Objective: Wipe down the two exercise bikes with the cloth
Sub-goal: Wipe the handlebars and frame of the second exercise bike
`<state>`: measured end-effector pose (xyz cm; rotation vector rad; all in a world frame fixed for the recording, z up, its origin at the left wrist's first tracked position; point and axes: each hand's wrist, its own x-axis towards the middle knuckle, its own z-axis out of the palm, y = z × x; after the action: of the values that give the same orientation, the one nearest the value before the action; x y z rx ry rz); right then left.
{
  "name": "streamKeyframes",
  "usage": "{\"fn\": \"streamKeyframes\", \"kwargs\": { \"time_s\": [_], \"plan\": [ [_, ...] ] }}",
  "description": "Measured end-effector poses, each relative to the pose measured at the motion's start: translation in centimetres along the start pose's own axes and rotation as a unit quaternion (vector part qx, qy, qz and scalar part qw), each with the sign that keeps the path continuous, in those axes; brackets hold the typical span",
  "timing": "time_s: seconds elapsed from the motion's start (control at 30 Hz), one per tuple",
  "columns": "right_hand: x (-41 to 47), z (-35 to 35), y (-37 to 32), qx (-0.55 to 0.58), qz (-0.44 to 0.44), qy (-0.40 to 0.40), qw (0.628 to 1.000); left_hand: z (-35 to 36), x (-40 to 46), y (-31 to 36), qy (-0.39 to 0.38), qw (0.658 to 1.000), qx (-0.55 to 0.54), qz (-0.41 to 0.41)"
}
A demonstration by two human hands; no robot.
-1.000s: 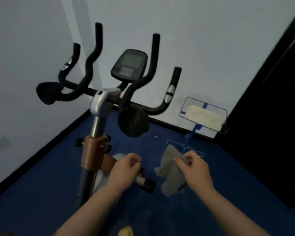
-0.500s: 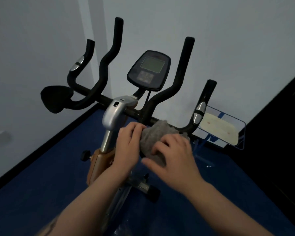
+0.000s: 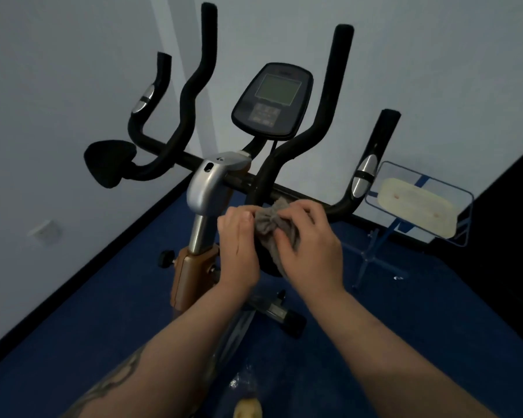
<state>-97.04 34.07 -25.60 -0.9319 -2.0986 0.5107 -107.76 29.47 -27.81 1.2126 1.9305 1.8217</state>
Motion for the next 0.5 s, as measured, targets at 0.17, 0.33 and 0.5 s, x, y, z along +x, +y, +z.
{"fn": "streamKeyframes", "kwargs": {
  "time_s": [0.17, 0.33, 0.5],
  "plan": [
    [-2.8, -0.3, -0.8, 0.015, 0.055, 0.028, 0.998, -0.4, -0.5, -0.2, -0.02, 0.999, 0.018, 0.027],
    [0.4, -0.2, -1.3, -0.072, 0.1, -0.021, 0.992, -1.8, 1.4, -0.5, -0.098, 0.989, 0.095, 0.06],
    [0.7, 0.7, -2.0, -0.144, 0.147, 0.007, 0.979, -1.3, 4.0, 0.7, -0.157, 0.951, 0.255, 0.082]
  ]
}}
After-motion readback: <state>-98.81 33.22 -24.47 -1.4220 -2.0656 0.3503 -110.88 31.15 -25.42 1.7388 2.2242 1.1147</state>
